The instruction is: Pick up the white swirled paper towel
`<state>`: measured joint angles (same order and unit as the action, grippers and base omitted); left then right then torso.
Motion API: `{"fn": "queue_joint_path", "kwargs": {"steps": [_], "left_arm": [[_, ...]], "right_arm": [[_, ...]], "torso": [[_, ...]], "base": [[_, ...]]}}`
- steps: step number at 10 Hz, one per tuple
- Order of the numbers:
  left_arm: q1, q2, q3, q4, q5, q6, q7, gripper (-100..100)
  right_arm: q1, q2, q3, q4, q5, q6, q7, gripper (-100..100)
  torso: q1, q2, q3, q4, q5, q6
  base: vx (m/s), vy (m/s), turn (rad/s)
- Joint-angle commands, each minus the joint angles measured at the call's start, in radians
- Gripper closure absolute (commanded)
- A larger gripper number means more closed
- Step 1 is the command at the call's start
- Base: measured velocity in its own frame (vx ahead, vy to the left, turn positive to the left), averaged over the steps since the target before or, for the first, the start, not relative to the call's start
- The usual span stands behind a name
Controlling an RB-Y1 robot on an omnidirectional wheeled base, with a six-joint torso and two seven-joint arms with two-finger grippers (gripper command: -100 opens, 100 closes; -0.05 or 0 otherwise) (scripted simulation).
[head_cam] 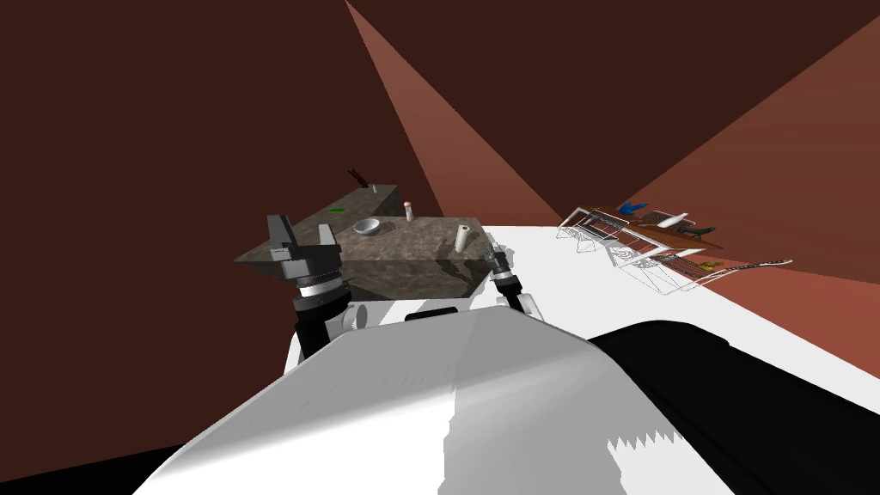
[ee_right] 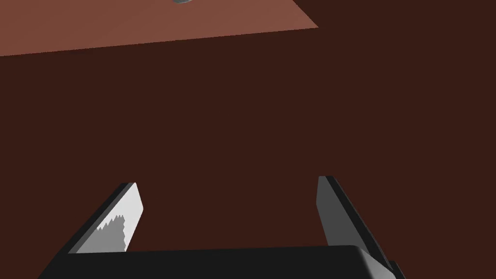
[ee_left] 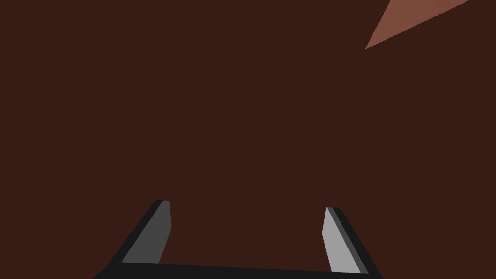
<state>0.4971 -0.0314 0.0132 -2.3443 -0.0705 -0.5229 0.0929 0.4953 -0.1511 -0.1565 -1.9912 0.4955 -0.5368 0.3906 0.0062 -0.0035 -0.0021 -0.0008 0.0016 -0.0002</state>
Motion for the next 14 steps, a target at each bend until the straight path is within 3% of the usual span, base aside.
{"fn": "queue_joint_path", "kwargs": {"steps": [1, 6, 14], "left_arm": [[0.0, 0.0, 0.0, 0.0, 0.0, 0.0, 0.0, 0], [0.0, 0.0, 0.0, 0.0, 0.0, 0.0, 0.0, 0], [0.0, 0.0, 0.0, 0.0, 0.0, 0.0, 0.0, 0]], "right_arm": [[-0.007, 0.001, -0.011, 0.041, 0.033, 0.005, 0.038, -100], [-0.047, -0.011, -0.028, 0.161, 0.098, 0.033, 0.146, -100], [-0.142, -0.051, -0.013, 0.332, 0.143, 0.102, 0.311, -100]], "torso": [[0.0, 0.0, 0.0, 0.0, 0.0, 0.0], [-0.002, 0.002, 0.001, 0.0, 0.0, 0.0], [-0.005, 0.001, 0.001, 0.0, -0.001, 0.0]], "base": [[0.024, 0.104, -0.042], [0.01, 0.085, -0.016], [0.011, 0.041, 0.017]]}}
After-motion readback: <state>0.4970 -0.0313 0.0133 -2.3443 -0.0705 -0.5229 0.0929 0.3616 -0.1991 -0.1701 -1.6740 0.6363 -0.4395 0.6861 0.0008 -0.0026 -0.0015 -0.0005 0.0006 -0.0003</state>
